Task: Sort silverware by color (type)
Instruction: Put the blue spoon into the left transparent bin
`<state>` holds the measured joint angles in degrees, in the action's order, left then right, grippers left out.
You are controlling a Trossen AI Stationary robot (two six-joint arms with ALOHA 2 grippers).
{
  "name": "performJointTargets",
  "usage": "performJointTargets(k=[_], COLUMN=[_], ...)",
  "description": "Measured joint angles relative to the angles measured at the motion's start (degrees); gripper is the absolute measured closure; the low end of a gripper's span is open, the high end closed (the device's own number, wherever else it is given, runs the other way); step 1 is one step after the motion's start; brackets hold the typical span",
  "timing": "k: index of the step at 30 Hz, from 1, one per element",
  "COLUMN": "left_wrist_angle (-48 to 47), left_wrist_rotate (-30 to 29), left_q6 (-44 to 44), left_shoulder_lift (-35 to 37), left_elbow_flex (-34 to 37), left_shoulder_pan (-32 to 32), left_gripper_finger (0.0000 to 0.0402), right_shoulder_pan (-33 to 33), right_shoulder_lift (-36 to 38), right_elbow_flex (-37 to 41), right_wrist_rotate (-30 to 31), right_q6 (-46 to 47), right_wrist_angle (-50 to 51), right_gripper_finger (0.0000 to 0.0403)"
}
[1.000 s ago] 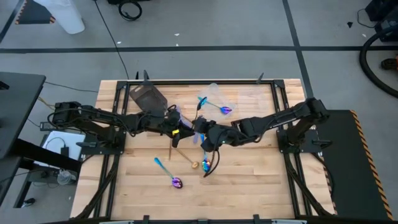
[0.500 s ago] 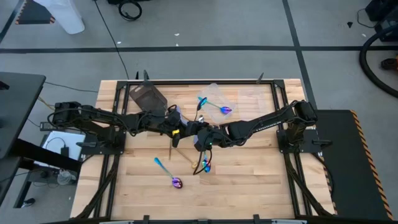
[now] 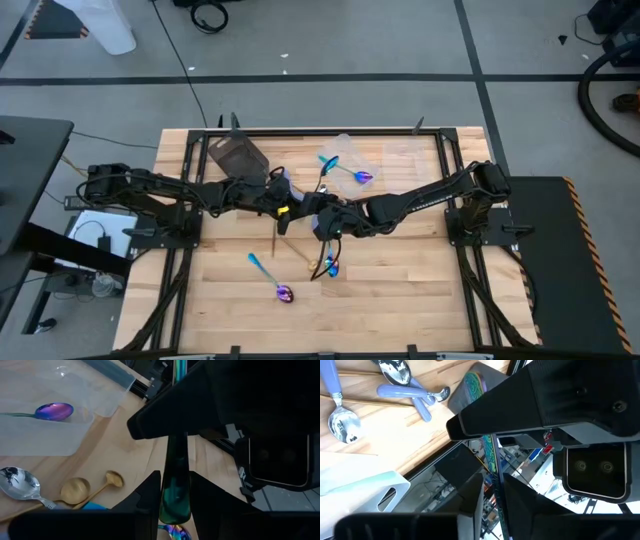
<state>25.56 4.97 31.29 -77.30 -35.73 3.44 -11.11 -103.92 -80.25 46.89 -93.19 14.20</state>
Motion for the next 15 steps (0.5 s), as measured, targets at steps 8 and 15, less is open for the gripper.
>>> performJointTargets(k=[8, 15], left_wrist_angle=[0.02, 0.24], left_wrist_rotate=[0.0, -0.11], left_q6=[0.11, 0.04], left_shoulder_lift=[0.0, 0.0], left_elbow_flex=[0.0, 0.04], left_shoulder_pan=[0.0, 0.04], left_gripper_finger=[0.0312, 0.0312], right_shoulder_pan=[0.0, 0.0], right_shoulder_lift=[0.0, 0.07], right_elbow_flex=[0.0, 0.0], right_wrist_rotate=[0.07, -0.04], right_q6=[0.16, 3.11], right_wrist_angle=[0.53, 2.49], right_gripper_finger=[0.037, 0.0391])
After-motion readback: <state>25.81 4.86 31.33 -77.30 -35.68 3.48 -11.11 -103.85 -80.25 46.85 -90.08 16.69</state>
